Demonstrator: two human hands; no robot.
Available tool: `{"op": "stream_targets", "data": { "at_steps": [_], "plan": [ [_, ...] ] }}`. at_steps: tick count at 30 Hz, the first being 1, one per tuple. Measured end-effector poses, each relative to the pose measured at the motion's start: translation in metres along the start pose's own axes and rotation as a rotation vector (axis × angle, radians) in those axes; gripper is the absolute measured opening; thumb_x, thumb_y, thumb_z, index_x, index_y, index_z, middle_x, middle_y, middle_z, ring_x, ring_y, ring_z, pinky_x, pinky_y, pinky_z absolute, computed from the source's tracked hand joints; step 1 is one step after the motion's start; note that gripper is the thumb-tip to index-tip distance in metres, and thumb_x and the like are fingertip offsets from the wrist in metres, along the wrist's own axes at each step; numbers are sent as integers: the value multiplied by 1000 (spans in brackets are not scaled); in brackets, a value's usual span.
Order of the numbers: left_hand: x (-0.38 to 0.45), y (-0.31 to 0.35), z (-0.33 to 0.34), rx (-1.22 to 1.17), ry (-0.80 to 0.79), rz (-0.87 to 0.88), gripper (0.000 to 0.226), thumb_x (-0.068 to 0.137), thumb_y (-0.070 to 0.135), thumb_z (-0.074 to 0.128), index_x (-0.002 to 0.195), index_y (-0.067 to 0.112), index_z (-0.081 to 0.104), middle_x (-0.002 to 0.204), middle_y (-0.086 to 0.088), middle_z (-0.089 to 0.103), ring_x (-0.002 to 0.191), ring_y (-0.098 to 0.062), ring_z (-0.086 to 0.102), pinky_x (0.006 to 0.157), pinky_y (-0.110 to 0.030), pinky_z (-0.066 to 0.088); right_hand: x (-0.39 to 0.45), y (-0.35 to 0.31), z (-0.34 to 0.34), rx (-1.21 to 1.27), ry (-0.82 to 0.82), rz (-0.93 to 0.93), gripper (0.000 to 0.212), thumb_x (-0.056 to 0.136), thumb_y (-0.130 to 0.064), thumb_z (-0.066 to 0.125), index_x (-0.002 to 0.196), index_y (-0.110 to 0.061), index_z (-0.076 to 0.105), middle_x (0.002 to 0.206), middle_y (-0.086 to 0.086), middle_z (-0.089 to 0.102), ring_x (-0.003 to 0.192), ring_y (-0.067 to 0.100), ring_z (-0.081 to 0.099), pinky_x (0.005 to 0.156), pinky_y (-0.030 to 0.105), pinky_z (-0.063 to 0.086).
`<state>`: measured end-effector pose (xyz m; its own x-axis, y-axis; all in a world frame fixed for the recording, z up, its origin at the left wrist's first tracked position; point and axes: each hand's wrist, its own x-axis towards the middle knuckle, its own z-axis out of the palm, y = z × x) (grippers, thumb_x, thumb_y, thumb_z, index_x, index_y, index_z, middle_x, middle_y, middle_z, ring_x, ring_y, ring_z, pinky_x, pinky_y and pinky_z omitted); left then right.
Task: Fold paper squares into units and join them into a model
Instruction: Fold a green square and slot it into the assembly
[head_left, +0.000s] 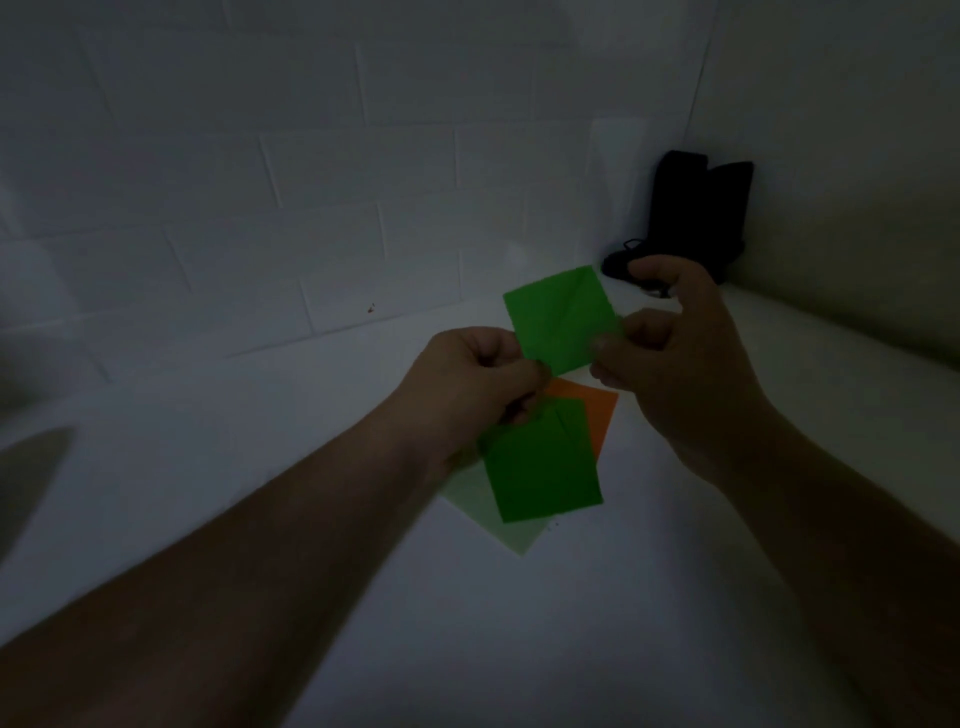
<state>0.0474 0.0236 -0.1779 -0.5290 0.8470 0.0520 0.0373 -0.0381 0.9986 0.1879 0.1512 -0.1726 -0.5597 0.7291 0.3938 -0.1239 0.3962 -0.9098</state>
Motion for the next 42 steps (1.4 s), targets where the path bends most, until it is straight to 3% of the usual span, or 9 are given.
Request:
{"op": "stream_targets", "data": {
  "at_steps": [3,9,14,21,25,29,35,40,42],
  "plan": [
    [-1,-1,-1,94,-38,14,10,89,0,72,99,3,75,65,-11,67,58,-21,58,58,-28,51,1,0,-1,66,23,24,63,84,10,71,130,-26,48,78,14,65,72,23,69,71,39,61],
    [0,3,-1,7,-3,-29,17,86,-3,74,103,-6,72,59,-8,63,49,-14,56,48,-22,49,4,-5,-4,284,92,155,66,79,12,73,120,-34,49,75,5,64,74,19,68,71,36,60],
    [-1,5,-2,-20,-59,-56,9,87,-5,70,94,1,72,57,-4,60,47,-13,52,45,-21,44,5,-5,-3,362,88,191,71,81,11,72,130,-32,46,72,2,66,71,16,69,68,32,59],
    [3,2,-3,-32,-43,-20,18,88,-1,72,107,-1,72,63,-9,63,49,-12,54,48,-22,46,0,-3,5,317,-215,263,75,83,8,73,146,-20,43,96,11,77,93,25,76,80,40,61],
    [1,1,-2,23,-47,45,24,86,0,76,109,4,74,65,-8,67,50,-11,56,50,-22,48,-3,-2,9,215,-326,212,66,75,-3,77,136,-14,54,119,16,71,110,36,70,91,60,56],
    [0,2,1,33,-28,91,22,86,-2,76,107,4,74,64,-6,69,48,-10,54,48,-20,45,-3,-3,5,213,-275,153,55,74,2,77,124,-18,63,107,23,70,97,38,68,86,52,54],
    [-3,5,2,20,-42,104,23,88,-8,69,108,3,72,60,-1,68,45,-10,53,49,-20,44,1,-3,2,199,-206,188,77,80,12,73,145,-19,47,101,8,76,91,28,75,73,40,61],
    [-4,7,1,14,-46,96,24,89,-10,66,110,0,71,55,2,66,43,-7,53,47,-18,43,0,-6,3,182,-191,212,80,82,13,71,147,-24,42,85,-9,77,83,19,75,80,50,62],
    [-4,7,1,9,-49,102,24,89,-10,66,111,-2,70,55,2,66,43,-6,54,47,-18,43,1,-6,2,205,-182,246,86,82,12,72,151,-26,37,82,-2,77,85,25,75,79,47,63]
  ]
}}
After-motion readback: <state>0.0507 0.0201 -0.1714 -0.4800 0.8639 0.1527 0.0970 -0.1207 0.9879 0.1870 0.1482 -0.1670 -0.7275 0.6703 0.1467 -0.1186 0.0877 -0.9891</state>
